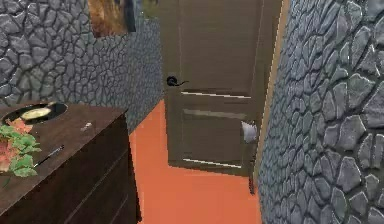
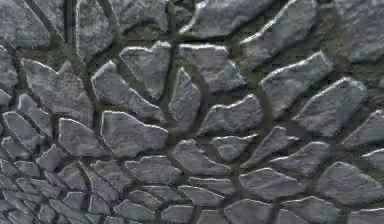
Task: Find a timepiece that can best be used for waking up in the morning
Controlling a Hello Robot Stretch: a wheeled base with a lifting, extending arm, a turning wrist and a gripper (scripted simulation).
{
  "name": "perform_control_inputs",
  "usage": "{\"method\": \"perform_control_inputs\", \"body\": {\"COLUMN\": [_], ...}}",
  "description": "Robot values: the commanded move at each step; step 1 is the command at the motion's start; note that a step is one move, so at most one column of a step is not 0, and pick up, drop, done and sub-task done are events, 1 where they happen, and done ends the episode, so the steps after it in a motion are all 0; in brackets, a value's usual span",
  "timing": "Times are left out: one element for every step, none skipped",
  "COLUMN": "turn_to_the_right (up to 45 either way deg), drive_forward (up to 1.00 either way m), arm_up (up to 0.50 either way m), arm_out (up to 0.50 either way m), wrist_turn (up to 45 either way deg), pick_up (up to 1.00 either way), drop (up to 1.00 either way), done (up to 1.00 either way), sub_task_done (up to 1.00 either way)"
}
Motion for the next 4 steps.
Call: {"method": "perform_control_inputs", "body": {"turn_to_the_right": [0.0,-12.0,0.0,-42.0], "drive_forward": [1.0,0.0,0.2,0.0], "arm_up": [0.0,0.0,0.0,0.0], "arm_out": [0.0,0.0,0.0,0.0], "wrist_turn": [0.0,0.0,0.0,0.0], "pick_up": [0.0,0.0,0.0,0.0], "drop": [0.0,0.0,0.0,0.0], "done": [0.0,0.0,0.0,0.0], "sub_task_done": [0.0,0.0,0.0,0.0]}}
